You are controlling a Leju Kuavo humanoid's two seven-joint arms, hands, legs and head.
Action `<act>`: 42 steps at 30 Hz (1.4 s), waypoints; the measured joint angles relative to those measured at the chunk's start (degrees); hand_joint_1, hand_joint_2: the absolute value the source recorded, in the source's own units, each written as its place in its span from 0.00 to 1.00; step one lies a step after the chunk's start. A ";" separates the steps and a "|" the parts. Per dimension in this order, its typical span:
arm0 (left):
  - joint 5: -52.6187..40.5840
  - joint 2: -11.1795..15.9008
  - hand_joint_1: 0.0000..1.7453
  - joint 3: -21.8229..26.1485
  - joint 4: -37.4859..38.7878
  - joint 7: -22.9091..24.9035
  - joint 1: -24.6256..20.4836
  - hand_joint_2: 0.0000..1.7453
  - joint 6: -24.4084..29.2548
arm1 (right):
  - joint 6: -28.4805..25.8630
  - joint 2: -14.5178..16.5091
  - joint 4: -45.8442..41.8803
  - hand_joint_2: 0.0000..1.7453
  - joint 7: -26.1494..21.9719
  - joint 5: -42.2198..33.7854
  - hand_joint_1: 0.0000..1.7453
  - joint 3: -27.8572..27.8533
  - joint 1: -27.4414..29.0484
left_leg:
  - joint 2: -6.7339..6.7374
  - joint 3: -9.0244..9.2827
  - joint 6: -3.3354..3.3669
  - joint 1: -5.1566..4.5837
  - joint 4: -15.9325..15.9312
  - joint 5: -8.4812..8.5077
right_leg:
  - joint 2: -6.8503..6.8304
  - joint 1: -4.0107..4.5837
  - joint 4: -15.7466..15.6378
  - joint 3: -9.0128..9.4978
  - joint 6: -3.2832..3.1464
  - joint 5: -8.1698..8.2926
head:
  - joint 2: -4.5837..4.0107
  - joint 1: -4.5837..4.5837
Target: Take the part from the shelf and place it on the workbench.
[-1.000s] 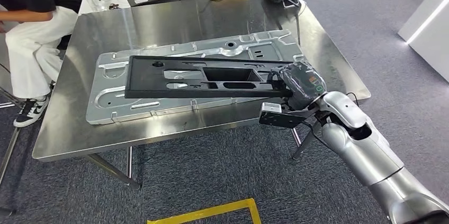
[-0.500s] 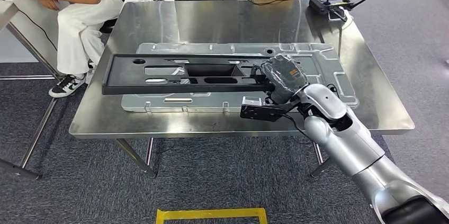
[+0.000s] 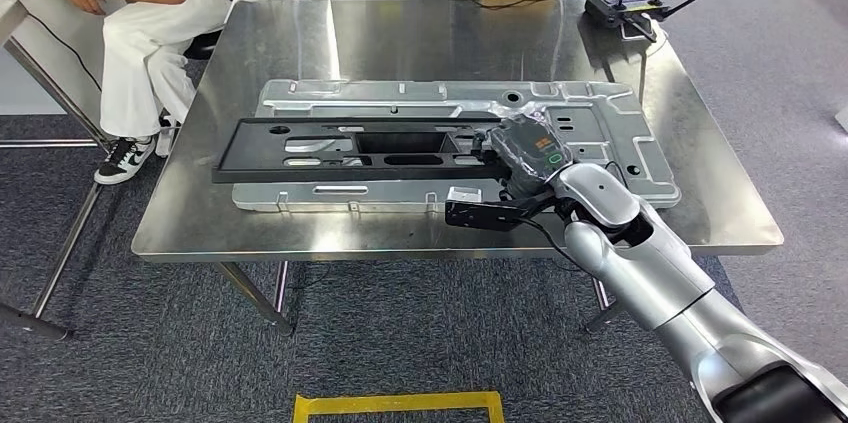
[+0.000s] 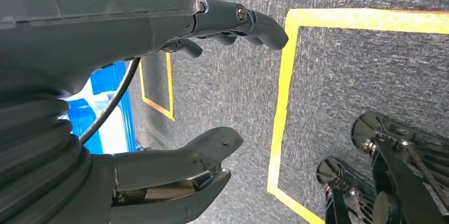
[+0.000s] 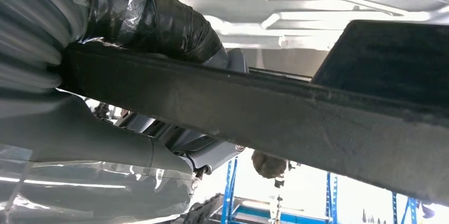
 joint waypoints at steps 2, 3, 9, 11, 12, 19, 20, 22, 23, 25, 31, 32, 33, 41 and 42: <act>0.44 -0.01 0.00 -0.59 0.00 -0.02 0.01 1.00 0.01 | -0.01 0.02 0.48 1.00 0.17 0.28 1.00 0.36 -0.02 | 0.00 0.02 0.03 0.01 0.00 0.02 | 0.00 0.01 0.00 0.00 0.05 0.01 | 0.00 0.00; 0.63 -0.01 0.00 -0.85 0.00 -0.03 0.02 1.00 0.02 | -0.01 0.02 0.70 1.00 0.20 0.36 1.00 0.52 -0.02 | 0.01 0.03 0.05 0.01 0.00 0.03 | 0.01 0.01 0.01 0.00 0.06 0.02 | 0.00 0.00; 0.87 -0.01 0.00 -1.61 0.00 -0.04 0.02 1.00 0.02 | -0.01 0.01 1.59 1.00 0.29 0.44 1.00 0.98 -0.03 | 0.09 0.09 0.06 0.05 -0.01 0.06 | 0.10 0.08 0.07 0.00 0.07 0.01 | 0.00 0.00; 0.87 -0.01 0.00 -1.63 0.00 -0.04 0.02 1.00 0.02 | -0.01 0.01 1.72 1.00 0.30 0.44 1.00 1.09 -0.03 | 0.11 0.11 0.06 0.07 -0.01 0.06 | 0.12 0.10 0.08 0.00 0.08 0.00 | 0.00 0.00; 0.87 -0.01 0.00 -1.64 0.00 -0.04 0.02 1.00 0.02 | -0.01 0.01 1.78 1.00 0.30 0.44 1.00 1.19 -0.03 | 0.12 0.12 0.06 0.08 -0.01 0.06 | 0.13 0.10 0.09 0.00 0.10 -0.01 | 0.00 0.00; 1.55 -0.03 0.00 -1.86 0.00 -0.13 0.12 1.00 0.09 | -0.05 -0.03 1.99 1.00 0.34 0.45 1.00 1.81 -0.20 | -0.22 0.64 1.31 -0.01 -0.92 -0.03 | 0.45 -0.28 -0.12 0.39 1.21 -0.23 | 0.00 0.02; 1.74 -0.06 0.00 -1.97 0.00 -0.15 0.13 1.00 0.10 | -0.07 -0.10 2.01 1.00 0.38 0.45 1.00 1.81 -0.28 | -0.39 1.11 1.60 0.18 -1.55 0.14 | 1.60 -0.31 0.93 0.06 1.25 -0.95 | 0.00 0.04; 2.04 -0.14 0.00 -2.27 0.00 -0.20 0.00 1.00 0.10 | -0.12 -0.41 2.10 1.00 0.45 0.43 1.00 1.82 -0.30 | -0.75 1.77 1.96 0.38 -2.24 0.31 | 4.63 -0.45 6.58 -2.65 1.12 -3.80 | 0.00 0.08; 2.17 -0.15 0.00 -2.43 0.00 -0.22 -0.14 1.00 0.09 | -0.14 -0.57 2.17 1.00 0.45 0.42 1.00 1.83 -0.18 | -0.97 1.85 2.05 0.39 -2.25 0.26 | 5.55 -0.47 10.48 -4.86 1.05 -5.44 | -0.01 0.08; 2.36 -0.16 0.00 -2.73 0.00 -0.33 -0.32 1.00 0.09 | -0.13 -0.87 2.40 1.00 0.45 0.42 1.00 1.86 0.24 | -1.62 1.99 1.99 0.40 -2.08 0.04 | 6.04 -0.56 15.65 -8.38 1.12 -6.36 | -0.01 0.07; 3.18 -0.25 0.00 -3.25 0.00 -0.74 -0.08 1.00 0.10 | -0.12 -1.32 2.75 1.00 0.45 0.42 1.00 1.91 0.41 | -3.05 2.02 0.11 0.45 0.18 -1.92 | 6.18 -0.88 2.31 -4.24 0.87 2.26 | -0.01 0.05; 3.35 -0.26 0.00 -3.38 0.00 -0.80 -0.06 1.00 0.11 | -0.12 -1.33 2.79 1.00 0.42 0.41 1.00 1.92 0.43 | -3.13 1.95 -0.24 0.41 0.23 -2.00 | 6.22 -0.68 2.28 -4.21 0.58 1.93 | 0.00 0.04; 3.54 -0.28 0.00 -3.55 0.00 -0.87 -0.06 1.00 0.10 | -0.12 -1.35 2.81 1.00 0.38 0.42 1.00 1.93 0.43 | -3.17 2.02 -0.56 0.46 0.15 -2.06 | 6.22 -0.66 2.24 -4.18 0.19 1.86 | -0.01 0.03; 4.68 -0.43 0.00 -4.74 -0.02 -1.24 0.11 1.00 0.11 | -0.08 -1.39 3.02 1.00 0.10 0.41 1.00 2.24 0.27 | -2.74 -7.03 -2.10 0.81 15.58 -6.16 | 6.12 -0.65 1.40 -1.43 -1.64 0.30 | 0.00 -0.02; 4.84 -0.43 0.00 -4.85 -0.02 -1.26 0.16 1.00 0.11 | -0.08 -1.39 3.08 1.00 0.10 0.41 1.00 2.43 0.27 | -2.74 -6.68 -1.91 0.80 13.66 -4.03 | 6.15 -0.59 1.41 -0.85 -1.60 -0.13 | 0.00 -0.03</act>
